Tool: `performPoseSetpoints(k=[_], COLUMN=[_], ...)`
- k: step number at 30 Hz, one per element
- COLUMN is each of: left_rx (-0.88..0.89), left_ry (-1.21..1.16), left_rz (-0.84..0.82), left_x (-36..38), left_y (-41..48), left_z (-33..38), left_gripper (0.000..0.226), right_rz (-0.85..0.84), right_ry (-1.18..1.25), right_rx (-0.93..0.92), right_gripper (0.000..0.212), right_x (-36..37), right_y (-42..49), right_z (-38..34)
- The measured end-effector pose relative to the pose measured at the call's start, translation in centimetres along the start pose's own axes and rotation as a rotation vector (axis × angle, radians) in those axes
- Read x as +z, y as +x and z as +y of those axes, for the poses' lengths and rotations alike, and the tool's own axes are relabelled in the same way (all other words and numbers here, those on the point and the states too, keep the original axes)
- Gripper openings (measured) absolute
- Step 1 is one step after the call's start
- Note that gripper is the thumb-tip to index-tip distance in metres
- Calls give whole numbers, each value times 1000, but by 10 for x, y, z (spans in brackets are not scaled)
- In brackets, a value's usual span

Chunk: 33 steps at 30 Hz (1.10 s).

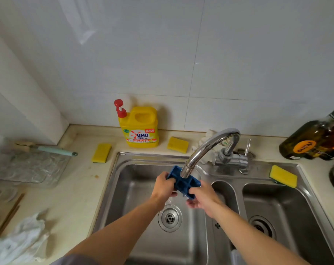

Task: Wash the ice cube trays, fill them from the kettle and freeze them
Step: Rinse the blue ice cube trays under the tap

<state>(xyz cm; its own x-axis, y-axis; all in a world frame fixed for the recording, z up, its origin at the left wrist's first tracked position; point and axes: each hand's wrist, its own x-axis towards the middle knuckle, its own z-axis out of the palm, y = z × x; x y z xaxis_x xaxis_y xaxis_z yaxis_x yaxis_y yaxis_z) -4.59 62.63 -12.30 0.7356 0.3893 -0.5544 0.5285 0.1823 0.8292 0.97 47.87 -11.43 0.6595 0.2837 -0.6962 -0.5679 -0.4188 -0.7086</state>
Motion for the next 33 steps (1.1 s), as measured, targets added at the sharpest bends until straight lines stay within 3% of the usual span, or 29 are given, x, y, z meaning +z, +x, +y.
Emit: performPoseSetpoints(k=[6,11,16,18,23,27,33], left_rx=[112,148,-109,-148,-48,103,165], left_ry=[-81,-91,-463,-510,-285,-28,2], left_rz=[23,-28,27,61,163,131,32], left_x=[-1,-1,8,8,3,3,8], left_y=[-15,-19,-7,-1,7,7,3], left_z=[7,2,-6,-6,-2,4,5], left_gripper=[22,47,36,38,37,41,44], right_rz=[113,144,119,67,1,-31,74], right_ry=[61,-13,-38,-50,-29,-124,-170], right_rx=[-42,-77,-96,-76,-27,-17,-95], right_gripper=[20,19,16,18,11,11,20], right_x=[17,19,20,19,10,9,19], right_y=[8,8,0,-4,-3,1,3], right_z=[-4,-10,-8,-7,-9,-6,-3])
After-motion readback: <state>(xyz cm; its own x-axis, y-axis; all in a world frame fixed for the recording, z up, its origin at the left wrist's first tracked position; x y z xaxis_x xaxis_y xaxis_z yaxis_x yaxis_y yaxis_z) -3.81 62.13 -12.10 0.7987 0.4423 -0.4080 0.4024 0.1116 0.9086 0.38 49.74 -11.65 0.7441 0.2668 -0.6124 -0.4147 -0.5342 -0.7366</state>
